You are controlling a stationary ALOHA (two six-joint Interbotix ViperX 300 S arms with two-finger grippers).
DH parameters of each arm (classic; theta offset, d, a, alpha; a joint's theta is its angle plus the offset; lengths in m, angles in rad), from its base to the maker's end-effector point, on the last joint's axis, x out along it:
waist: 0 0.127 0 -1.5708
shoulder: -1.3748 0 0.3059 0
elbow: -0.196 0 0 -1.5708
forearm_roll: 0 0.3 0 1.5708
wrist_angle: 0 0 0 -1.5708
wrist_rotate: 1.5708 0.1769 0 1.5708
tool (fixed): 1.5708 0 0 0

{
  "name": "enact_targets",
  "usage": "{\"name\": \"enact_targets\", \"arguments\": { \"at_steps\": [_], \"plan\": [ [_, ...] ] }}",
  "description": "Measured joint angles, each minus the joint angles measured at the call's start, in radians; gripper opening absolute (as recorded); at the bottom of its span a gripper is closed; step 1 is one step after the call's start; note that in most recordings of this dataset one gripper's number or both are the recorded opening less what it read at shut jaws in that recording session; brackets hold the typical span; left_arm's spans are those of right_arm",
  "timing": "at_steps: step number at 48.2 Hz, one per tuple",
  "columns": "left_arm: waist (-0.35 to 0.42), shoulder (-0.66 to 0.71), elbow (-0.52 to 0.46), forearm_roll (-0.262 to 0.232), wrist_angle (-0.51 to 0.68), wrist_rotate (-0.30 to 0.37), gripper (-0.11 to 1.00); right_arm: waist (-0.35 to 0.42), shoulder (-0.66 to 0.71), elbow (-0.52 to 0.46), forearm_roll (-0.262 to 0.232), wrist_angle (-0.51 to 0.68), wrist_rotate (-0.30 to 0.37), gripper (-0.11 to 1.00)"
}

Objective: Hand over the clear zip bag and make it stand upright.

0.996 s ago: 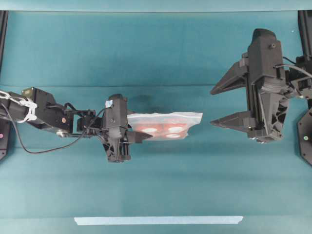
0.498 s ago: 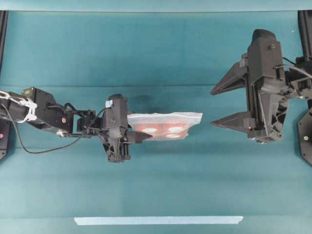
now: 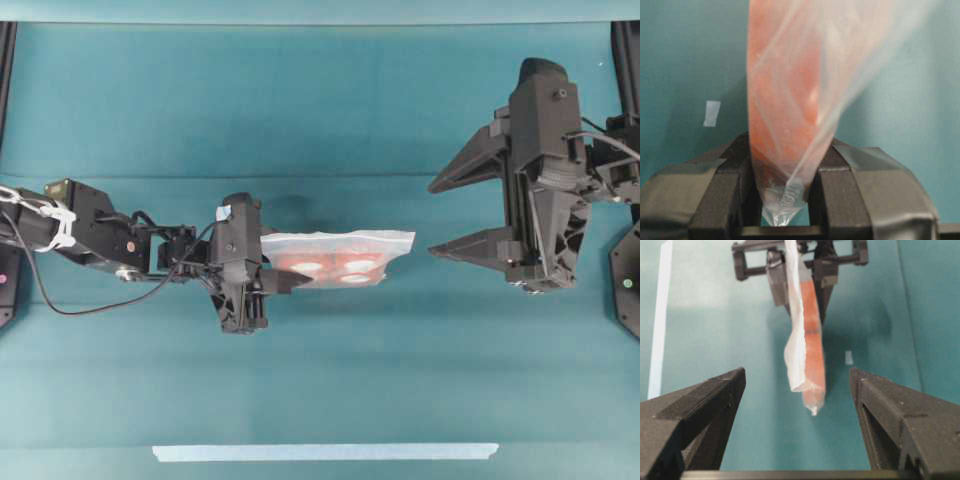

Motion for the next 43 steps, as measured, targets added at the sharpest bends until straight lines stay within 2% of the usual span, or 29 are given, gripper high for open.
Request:
{"name": "enact_targets", "arguments": {
  "at_steps": [43],
  "plan": [
    [-0.002,0.0,0.002,0.0,0.002,0.0,0.21,0.014,-0.002,0.012,0.0,-0.006,0.002,0.89]
  ]
}}
